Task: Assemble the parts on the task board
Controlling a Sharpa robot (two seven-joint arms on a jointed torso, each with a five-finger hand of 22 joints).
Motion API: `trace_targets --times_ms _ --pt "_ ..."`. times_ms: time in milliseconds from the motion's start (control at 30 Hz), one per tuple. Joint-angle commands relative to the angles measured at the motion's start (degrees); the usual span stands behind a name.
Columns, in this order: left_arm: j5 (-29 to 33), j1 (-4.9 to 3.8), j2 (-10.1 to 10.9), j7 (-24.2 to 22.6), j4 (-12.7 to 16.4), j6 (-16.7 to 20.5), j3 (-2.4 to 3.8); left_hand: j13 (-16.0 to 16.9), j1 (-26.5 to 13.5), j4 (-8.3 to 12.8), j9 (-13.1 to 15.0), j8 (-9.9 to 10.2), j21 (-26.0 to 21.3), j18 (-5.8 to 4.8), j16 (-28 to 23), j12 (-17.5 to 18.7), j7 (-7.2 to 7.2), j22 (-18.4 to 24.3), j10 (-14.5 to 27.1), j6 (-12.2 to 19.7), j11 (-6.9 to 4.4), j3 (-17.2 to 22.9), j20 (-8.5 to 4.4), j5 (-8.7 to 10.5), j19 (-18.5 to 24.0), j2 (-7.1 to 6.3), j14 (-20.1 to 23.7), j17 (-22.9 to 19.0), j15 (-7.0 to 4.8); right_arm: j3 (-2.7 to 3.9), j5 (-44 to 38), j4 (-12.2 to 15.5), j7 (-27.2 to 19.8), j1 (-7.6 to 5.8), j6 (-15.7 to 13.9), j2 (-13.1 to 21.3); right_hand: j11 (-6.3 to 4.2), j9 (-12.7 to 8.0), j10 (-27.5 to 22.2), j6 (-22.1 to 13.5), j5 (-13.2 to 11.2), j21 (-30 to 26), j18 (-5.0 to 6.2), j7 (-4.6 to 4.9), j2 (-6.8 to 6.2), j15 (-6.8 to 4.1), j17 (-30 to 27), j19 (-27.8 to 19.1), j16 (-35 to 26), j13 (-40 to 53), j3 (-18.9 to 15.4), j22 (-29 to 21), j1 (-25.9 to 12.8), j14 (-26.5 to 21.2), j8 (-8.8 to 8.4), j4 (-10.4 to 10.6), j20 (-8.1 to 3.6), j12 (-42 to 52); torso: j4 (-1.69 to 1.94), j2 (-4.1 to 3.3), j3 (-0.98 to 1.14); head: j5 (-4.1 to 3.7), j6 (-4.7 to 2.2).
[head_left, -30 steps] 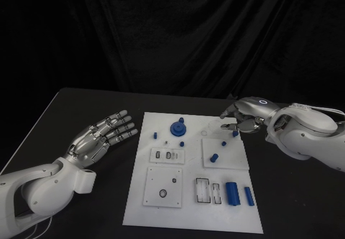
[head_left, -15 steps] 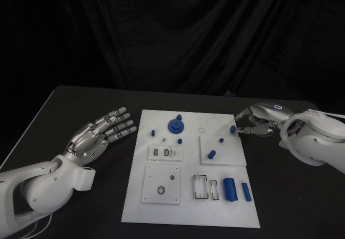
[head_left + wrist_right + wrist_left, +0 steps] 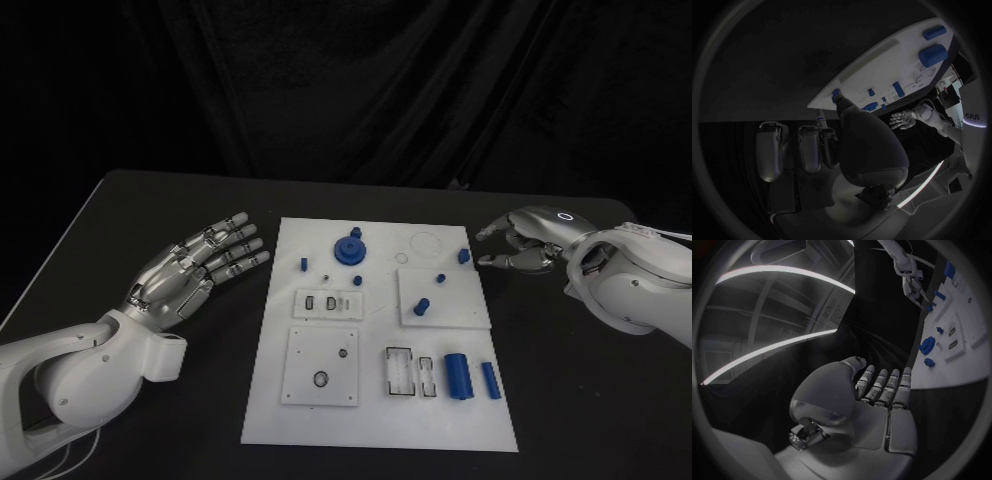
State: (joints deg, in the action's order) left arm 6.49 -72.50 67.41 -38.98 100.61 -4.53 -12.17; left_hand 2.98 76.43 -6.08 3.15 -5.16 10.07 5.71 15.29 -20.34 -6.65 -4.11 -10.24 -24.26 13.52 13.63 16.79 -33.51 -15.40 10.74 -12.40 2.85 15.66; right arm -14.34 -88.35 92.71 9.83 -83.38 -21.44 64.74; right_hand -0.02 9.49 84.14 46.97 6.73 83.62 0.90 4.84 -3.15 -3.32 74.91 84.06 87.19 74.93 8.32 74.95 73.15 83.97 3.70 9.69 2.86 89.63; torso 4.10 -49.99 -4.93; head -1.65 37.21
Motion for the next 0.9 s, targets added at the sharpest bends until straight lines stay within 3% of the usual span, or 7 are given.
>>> trace_targets --times_ms 33,600,900 --pt "0.09 0.05 -0.1 -10.46 0.03 -0.57 0.03 0.06 -0.64 0.07 0.03 0.08 0.01 -0.97 0.19 -0.22 -0.4 0.09 -0.12 -0.03 0.34 0.3 -0.14 -0.02 -0.34 -0.05 -0.01 0.05 0.26 0.01 0.14 -0.16 1.06 0.36 -1.37 -0.13 -0.31 -0.06 5.11 -0.37 -0.33 -0.1 1.09 0.1 -0.72 -0.49 11.85 1.81 -0.21 14.18 -0.11 10.97 0.04 4.96 0.11 0.32 -0.25 -0.02 0.08 0.01 0.03 -0.12 0.09" --pt "0.09 0.08 -0.16 -10.4 -0.09 -0.77 0.03 0.08 -0.84 0.15 0.03 0.07 0.02 -1.01 0.37 -0.32 -0.45 0.1 -0.18 -0.04 0.39 0.57 -0.14 -0.02 -0.34 -0.17 -0.02 0.07 0.29 0.02 0.21 -1.02 0.01 0.7 -1.82 -2.1 -0.09 0.06 5.34 0.76 -0.45 -0.26 1.12 0.44 -0.86 -0.36 11.74 1.77 -0.33 14.45 -0.07 10.93 0.93 4.94 0.66 0.5 -0.18 0.1 0.05 0.01 0.03 -0.32 0.56" --pt "0.09 0.09 -0.14 -10.36 -0.01 -0.84 0.03 0.08 -0.84 0.15 0.03 0.07 0.02 -1.01 0.37 -0.32 -0.45 0.1 -0.18 -0.04 0.39 0.57 -0.14 -0.02 -0.34 -0.17 -0.02 0.07 0.29 0.02 0.21 -1.6 -0.4 0.92 -1.67 -3.19 0.04 0.05 5.35 1.11 0.81 -0.31 1.12 0.58 -0.82 -0.24 11.62 1.79 -0.46 14.46 0.01 10.94 1.5 4.9 0.71 0.62 -0.08 0.11 0.05 0.02 0.03 -0.33 0.69"
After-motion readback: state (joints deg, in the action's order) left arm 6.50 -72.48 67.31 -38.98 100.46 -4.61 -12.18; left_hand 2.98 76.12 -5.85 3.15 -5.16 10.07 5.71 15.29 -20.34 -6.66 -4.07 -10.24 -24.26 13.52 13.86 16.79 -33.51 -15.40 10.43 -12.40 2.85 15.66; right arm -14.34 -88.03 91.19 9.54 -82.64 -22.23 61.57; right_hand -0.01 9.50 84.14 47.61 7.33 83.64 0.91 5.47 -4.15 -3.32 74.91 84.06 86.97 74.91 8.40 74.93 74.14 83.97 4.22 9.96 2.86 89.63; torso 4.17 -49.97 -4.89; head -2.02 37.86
